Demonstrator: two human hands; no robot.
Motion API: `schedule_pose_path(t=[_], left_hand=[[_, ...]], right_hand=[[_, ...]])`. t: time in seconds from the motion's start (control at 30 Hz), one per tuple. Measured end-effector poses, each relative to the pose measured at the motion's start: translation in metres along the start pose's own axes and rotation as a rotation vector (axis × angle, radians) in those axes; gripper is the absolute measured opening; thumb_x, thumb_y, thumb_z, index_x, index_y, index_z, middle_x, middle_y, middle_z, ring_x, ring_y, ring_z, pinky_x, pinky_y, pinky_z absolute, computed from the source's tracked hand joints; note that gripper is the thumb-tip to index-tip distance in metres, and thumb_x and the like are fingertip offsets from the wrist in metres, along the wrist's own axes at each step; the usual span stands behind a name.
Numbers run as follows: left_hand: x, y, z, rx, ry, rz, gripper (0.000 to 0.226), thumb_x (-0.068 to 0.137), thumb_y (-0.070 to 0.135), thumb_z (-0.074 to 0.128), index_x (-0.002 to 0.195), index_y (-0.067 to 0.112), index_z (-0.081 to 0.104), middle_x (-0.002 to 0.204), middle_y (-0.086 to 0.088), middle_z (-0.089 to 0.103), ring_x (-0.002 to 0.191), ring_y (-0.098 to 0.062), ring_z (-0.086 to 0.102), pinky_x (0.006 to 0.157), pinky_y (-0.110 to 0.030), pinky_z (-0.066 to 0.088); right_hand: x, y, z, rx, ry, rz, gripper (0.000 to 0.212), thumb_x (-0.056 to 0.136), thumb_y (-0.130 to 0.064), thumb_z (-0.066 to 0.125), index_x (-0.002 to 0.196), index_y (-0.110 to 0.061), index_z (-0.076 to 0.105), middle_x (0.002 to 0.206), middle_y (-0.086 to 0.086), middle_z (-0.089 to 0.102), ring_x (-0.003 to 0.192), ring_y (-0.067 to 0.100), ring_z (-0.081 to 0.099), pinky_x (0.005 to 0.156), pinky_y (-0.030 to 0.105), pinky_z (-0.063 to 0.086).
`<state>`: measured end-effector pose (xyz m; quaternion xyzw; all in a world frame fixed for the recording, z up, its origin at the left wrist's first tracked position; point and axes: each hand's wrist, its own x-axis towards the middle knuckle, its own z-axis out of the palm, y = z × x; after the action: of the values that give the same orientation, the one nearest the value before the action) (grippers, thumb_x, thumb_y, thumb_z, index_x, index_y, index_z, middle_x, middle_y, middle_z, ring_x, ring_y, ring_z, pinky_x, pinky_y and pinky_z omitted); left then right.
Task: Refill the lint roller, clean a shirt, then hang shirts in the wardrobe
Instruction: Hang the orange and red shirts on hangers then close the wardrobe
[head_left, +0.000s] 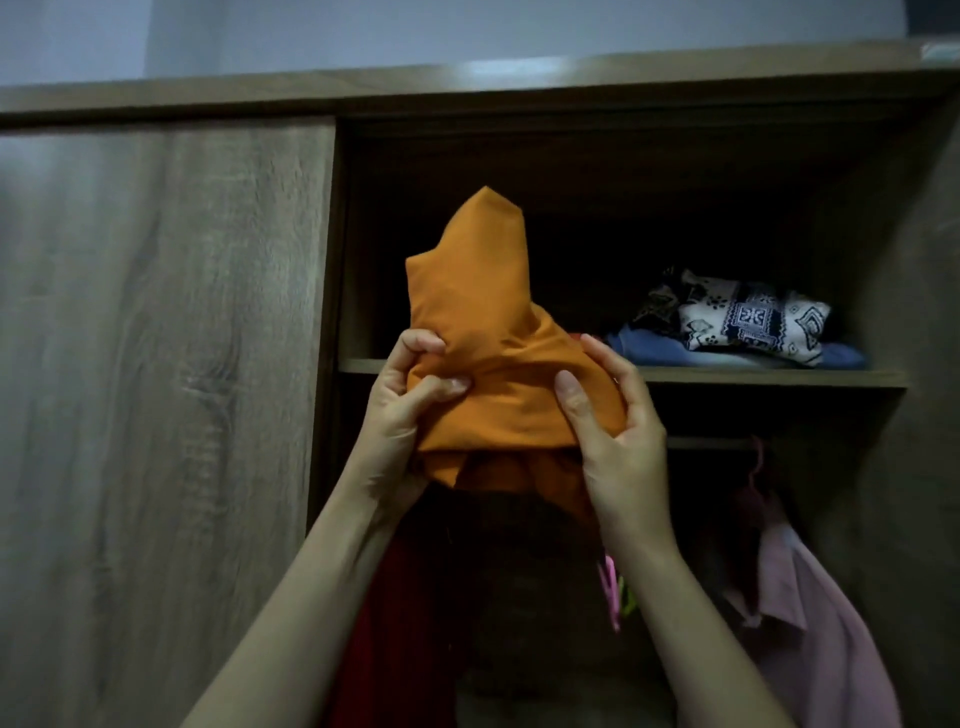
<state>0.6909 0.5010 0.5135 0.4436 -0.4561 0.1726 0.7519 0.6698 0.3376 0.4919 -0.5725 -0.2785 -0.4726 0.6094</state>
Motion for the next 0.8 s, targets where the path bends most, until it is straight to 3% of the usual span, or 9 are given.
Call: schedule_pose_path(t=[0.17,0.27,0.33,0.4,0.5,0.6,0.7,0.8], left_hand=[[-0.085,-0.007,0.003,0.055,0.118,-0.088,0.032,0.069,0.010,0.064,0.080,0.039,0.069,0.094,0.006,0.065,0.075,-0.007,0.066,0.058,-0.020,0.051],[-0.135,-0.020,0.000,0.189,0.167,-0.192,0.032,0.072,0.017,0.071,0.091,0.042,0.070,0.095,0.020,0.070,0.085,-0.006,0.068,0.066,-0.017,0.052],[-0.154,-0.025,-0.004,0.232,0.216,-0.270,0.035,0.073,0.024,0.076,0.102,0.043,0.069,0.106,0.025,0.067,0.096,-0.003,0.067,0.070,-0.017,0.054],[-0.177,-0.038,-0.010,0.281,0.247,-0.411,0.042,0.073,0.031,0.069,0.113,0.043,0.066,0.118,0.021,0.060,0.103,-0.005,0.065,0.075,-0.019,0.055],[-0.206,-0.053,-0.022,0.308,0.197,-0.645,0.057,0.072,0.031,0.076,0.125,0.041,0.059,0.127,0.009,0.056,0.105,-0.013,0.065,0.076,-0.022,0.056],[-0.221,-0.066,-0.034,0.317,0.099,-0.816,0.083,0.064,0.029,0.087,0.137,0.040,0.048,0.131,0.004,0.052,0.111,-0.018,0.063,0.084,-0.030,0.057],[-0.231,-0.077,-0.046,0.318,0.060,-0.891,0.099,0.056,0.030,0.089,0.143,0.038,0.041,0.133,0.002,0.055,0.115,-0.017,0.062,0.097,-0.035,0.052],[-0.236,-0.082,-0.053,0.404,0.073,-0.893,0.090,0.070,0.029,0.084,0.147,0.030,0.037,0.137,0.003,0.052,0.119,-0.015,0.058,0.105,-0.036,0.046]], right_hand=[[-0.076,-0.015,-0.022,0.074,0.033,0.042,0.025,0.082,-0.019,0.067,0.106,-0.025,0.069,0.111,-0.015,0.069,0.107,0.000,0.062,0.086,0.013,0.048],[-0.118,-0.003,-0.031,0.031,0.050,0.155,0.021,0.083,-0.018,0.067,0.102,-0.025,0.070,0.111,-0.013,0.070,0.108,-0.002,0.061,0.085,0.011,0.048],[-0.135,0.007,-0.035,-0.053,0.061,0.191,0.019,0.086,-0.021,0.067,0.104,-0.028,0.070,0.118,-0.010,0.066,0.114,0.001,0.058,0.094,0.021,0.048],[-0.160,0.023,-0.037,-0.195,0.055,0.246,0.018,0.089,-0.022,0.065,0.105,-0.028,0.069,0.128,-0.009,0.058,0.121,0.000,0.051,0.104,0.021,0.040],[-0.186,0.047,-0.044,-0.329,0.009,0.341,0.016,0.091,-0.019,0.062,0.103,-0.025,0.070,0.131,-0.012,0.055,0.120,-0.007,0.047,0.100,0.007,0.034],[-0.202,0.068,-0.055,-0.265,-0.086,0.544,0.015,0.090,-0.021,0.062,0.101,-0.026,0.071,0.118,-0.009,0.064,0.108,-0.002,0.058,0.094,0.018,0.044],[-0.214,0.075,-0.068,-0.138,-0.188,0.751,0.032,0.082,-0.033,0.068,0.114,-0.027,0.067,0.117,-0.003,0.066,0.106,0.011,0.063,0.088,0.026,0.054],[-0.227,0.080,-0.079,-0.061,-0.296,0.785,0.055,0.073,-0.031,0.073,0.126,-0.027,0.059,0.123,-0.002,0.063,0.108,0.010,0.063,0.089,0.024,0.052]])
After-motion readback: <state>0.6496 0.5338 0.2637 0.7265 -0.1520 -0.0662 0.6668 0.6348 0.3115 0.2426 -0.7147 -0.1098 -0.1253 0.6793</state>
